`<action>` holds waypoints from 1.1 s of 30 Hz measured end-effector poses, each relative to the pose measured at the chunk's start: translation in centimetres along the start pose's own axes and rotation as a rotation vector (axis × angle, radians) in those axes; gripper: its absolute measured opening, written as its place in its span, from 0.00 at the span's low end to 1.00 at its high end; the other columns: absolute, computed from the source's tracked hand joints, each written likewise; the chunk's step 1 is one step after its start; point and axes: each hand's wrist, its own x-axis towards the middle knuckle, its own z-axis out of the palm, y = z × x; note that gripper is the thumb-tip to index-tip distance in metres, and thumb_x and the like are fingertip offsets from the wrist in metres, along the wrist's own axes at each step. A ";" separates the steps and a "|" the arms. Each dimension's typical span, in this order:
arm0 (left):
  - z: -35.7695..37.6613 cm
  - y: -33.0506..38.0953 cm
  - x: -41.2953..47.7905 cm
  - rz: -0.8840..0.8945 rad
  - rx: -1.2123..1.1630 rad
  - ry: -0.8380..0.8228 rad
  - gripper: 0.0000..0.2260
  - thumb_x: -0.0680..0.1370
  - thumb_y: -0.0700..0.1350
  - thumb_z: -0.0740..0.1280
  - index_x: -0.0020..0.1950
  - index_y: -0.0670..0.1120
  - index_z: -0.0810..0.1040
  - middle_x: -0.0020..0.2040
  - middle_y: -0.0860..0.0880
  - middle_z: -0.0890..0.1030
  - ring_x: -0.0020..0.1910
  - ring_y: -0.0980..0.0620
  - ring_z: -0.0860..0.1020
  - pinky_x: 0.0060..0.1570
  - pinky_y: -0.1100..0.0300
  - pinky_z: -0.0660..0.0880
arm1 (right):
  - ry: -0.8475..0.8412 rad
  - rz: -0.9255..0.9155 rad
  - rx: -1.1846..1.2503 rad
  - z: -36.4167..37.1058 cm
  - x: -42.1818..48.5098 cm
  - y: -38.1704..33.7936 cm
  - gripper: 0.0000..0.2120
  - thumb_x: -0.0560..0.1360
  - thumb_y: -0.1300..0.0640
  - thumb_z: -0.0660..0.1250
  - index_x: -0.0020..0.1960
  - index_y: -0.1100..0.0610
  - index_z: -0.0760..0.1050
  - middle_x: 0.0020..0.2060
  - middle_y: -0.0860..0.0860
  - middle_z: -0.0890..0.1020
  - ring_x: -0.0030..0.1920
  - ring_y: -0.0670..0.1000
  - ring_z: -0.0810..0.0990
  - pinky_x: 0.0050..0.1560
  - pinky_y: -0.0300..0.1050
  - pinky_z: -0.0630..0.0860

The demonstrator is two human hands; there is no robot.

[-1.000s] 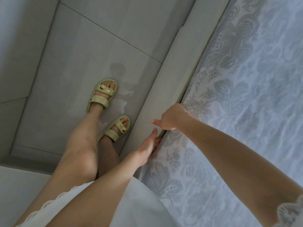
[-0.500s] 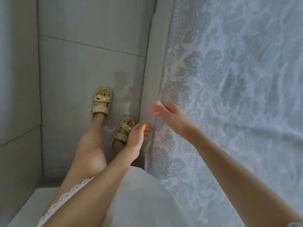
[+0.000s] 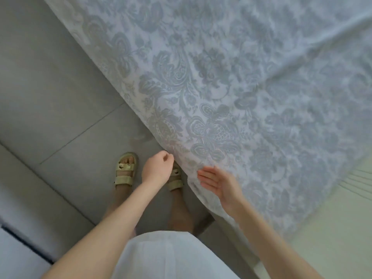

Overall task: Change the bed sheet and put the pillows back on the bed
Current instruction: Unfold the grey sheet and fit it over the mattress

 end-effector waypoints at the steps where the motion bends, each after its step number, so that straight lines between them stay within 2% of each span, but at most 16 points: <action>1: -0.5 0.3 -0.3 0.095 0.174 -0.018 0.12 0.81 0.48 0.56 0.46 0.45 0.76 0.42 0.47 0.79 0.42 0.47 0.76 0.40 0.54 0.70 | 0.044 0.028 0.078 -0.3 -0.4 0.8 0.16 0.82 0.56 0.55 0.57 0.65 0.76 0.52 0.60 0.83 0.51 0.54 0.82 0.46 0.43 0.81; 3: -1.6 1.1 -1.0 0.271 0.425 -0.050 0.12 0.81 0.47 0.56 0.47 0.44 0.76 0.42 0.48 0.79 0.40 0.48 0.75 0.34 0.55 0.65 | 0.113 0.036 0.175 -1.2 -0.9 2.6 0.16 0.82 0.55 0.55 0.59 0.65 0.75 0.52 0.58 0.83 0.51 0.53 0.82 0.48 0.43 0.79; 6: -1.9 2.6 -1.5 0.513 0.655 -0.136 0.11 0.81 0.45 0.56 0.49 0.45 0.76 0.46 0.48 0.79 0.45 0.49 0.74 0.38 0.56 0.66 | 0.182 0.033 0.347 -2.6 -1.7 5.5 0.17 0.82 0.54 0.55 0.63 0.64 0.73 0.51 0.56 0.83 0.53 0.52 0.81 0.51 0.45 0.77; 11: 1.1 5.8 -2.6 0.742 0.859 -0.278 0.09 0.80 0.44 0.58 0.51 0.44 0.77 0.47 0.48 0.78 0.49 0.46 0.75 0.42 0.56 0.68 | 0.251 0.052 0.817 -4.1 -2.9 9.5 0.16 0.83 0.57 0.54 0.64 0.65 0.69 0.58 0.62 0.78 0.56 0.58 0.77 0.54 0.48 0.76; 13: 3.0 6.9 -2.8 0.810 0.939 -0.310 0.10 0.80 0.44 0.57 0.54 0.45 0.77 0.49 0.49 0.78 0.50 0.48 0.74 0.43 0.57 0.68 | 0.255 0.050 0.997 -4.4 -3.1 11.1 0.18 0.82 0.58 0.54 0.67 0.67 0.67 0.56 0.62 0.78 0.56 0.58 0.77 0.52 0.48 0.76; 16: 5.9 7.9 -3.3 0.926 1.019 -0.340 0.10 0.81 0.44 0.58 0.56 0.46 0.78 0.52 0.49 0.78 0.52 0.48 0.74 0.45 0.59 0.68 | 0.244 0.041 1.164 -4.8 -3.4 13.5 0.18 0.82 0.59 0.55 0.68 0.67 0.66 0.55 0.61 0.77 0.56 0.58 0.77 0.53 0.49 0.76; 18: 8.0 8.2 -3.9 1.027 1.116 -0.396 0.11 0.80 0.44 0.59 0.58 0.46 0.79 0.54 0.49 0.78 0.54 0.47 0.73 0.47 0.60 0.65 | 0.260 0.026 1.269 -5.2 -3.8 15.0 0.18 0.82 0.60 0.54 0.69 0.66 0.65 0.59 0.62 0.77 0.59 0.59 0.76 0.55 0.50 0.75; 20: 10.1 8.3 -4.8 1.139 1.224 -0.478 0.11 0.80 0.43 0.60 0.58 0.46 0.80 0.55 0.49 0.79 0.55 0.46 0.73 0.47 0.61 0.64 | 0.258 0.004 1.388 -5.5 -4.5 16.9 0.18 0.83 0.61 0.53 0.70 0.66 0.64 0.63 0.62 0.75 0.63 0.60 0.75 0.57 0.50 0.74; 25: 15.2 8.8 -7.7 1.404 1.430 -0.688 0.11 0.79 0.42 0.61 0.55 0.46 0.82 0.53 0.51 0.82 0.55 0.47 0.76 0.49 0.56 0.73 | 0.190 -0.035 1.582 -5.3 -5.0 19.8 0.18 0.83 0.61 0.53 0.71 0.66 0.64 0.59 0.61 0.77 0.61 0.59 0.75 0.58 0.50 0.75; 28: 18.1 9.2 -9.4 1.546 1.505 -0.855 0.12 0.78 0.38 0.61 0.55 0.46 0.82 0.52 0.51 0.82 0.54 0.47 0.77 0.50 0.53 0.75 | 0.160 -0.055 1.720 -5.0 -4.7 20.5 0.18 0.83 0.63 0.51 0.71 0.66 0.63 0.65 0.63 0.73 0.64 0.59 0.73 0.59 0.50 0.74; 30: 20.2 9.3 -10.2 1.624 1.578 -0.957 0.13 0.78 0.37 0.59 0.57 0.45 0.81 0.52 0.50 0.82 0.54 0.48 0.77 0.54 0.52 0.73 | 0.131 -0.091 1.808 -4.6 -4.5 20.5 0.18 0.82 0.63 0.51 0.71 0.66 0.63 0.67 0.63 0.71 0.67 0.60 0.71 0.62 0.50 0.72; 33: 23.7 9.6 -10.6 1.783 1.723 -1.133 0.14 0.77 0.36 0.59 0.55 0.45 0.82 0.50 0.50 0.83 0.52 0.47 0.78 0.61 0.54 0.69 | 0.203 -0.110 1.888 -3.5 -3.9 20.0 0.16 0.81 0.64 0.55 0.68 0.66 0.67 0.66 0.63 0.72 0.67 0.60 0.71 0.65 0.51 0.70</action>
